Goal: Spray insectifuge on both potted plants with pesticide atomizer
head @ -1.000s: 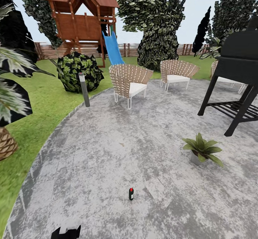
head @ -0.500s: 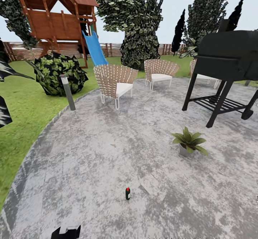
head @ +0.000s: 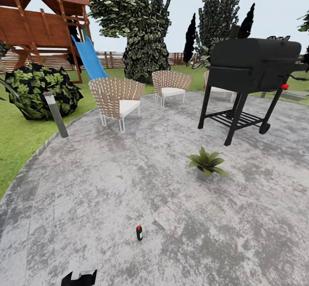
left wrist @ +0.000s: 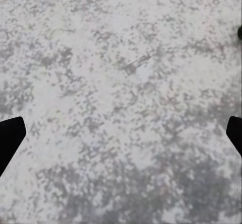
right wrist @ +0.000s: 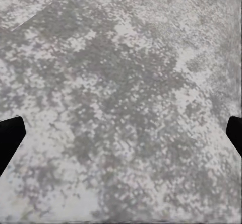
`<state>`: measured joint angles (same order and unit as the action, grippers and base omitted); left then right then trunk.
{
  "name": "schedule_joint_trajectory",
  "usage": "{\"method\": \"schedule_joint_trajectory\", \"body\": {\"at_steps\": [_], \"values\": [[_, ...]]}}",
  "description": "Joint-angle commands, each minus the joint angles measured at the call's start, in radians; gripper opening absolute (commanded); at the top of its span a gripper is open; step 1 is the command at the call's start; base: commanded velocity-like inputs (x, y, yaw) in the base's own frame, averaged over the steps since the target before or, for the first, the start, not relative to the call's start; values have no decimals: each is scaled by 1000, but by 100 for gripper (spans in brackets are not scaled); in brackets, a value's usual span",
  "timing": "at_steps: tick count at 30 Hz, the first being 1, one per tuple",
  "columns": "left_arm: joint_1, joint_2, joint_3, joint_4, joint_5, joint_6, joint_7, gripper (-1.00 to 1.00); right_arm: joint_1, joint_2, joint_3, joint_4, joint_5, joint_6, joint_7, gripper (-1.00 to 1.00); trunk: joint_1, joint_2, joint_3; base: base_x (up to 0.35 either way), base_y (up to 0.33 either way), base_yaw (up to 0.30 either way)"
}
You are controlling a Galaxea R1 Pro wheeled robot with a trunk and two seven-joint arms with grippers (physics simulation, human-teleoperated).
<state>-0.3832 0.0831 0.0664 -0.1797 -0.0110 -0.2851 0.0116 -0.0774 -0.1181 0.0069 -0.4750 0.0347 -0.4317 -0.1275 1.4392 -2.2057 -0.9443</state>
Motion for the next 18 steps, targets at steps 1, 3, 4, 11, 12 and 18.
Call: {"method": "schedule_joint_trajectory", "body": {"at_steps": [1, 3, 4, 11, 12, 18], "values": [[0, 0, 5, 0, -1, -3, -1, 100, -1, 0, 0, 1, 4, -2, -4, 100, 0, 0, -1, -31, 0, -296], [0, 0, 5, 1, -1, -3, -1, 100, -1, 0, 0, 1, 4, -2, -4, 100, 0, 0, -1, -72, 9, -296], [0, 0, 6, 1, -1, -3, -1, 100, -1, 0, 0, 1, 4, -2, -4, 100, 0, 0, -1, -172, 85, -296], [0, 0, 6, 0, -1, -3, -1, 100, -1, 0, 1, 1, 4, -2, -4, 100, 0, 0, -1, -232, 174, -296], [0, 0, 6, 0, 0, -3, -1, 100, -1, 0, 1, 1, 4, -2, -4, 100, 0, 0, -1, -162, 258, -296], [0, 0, 6, 0, -1, -3, -1, 100, -1, 0, 1, 1, 4, -2, -4, 100, 0, 0, -1, -105, 286, -296]]}}
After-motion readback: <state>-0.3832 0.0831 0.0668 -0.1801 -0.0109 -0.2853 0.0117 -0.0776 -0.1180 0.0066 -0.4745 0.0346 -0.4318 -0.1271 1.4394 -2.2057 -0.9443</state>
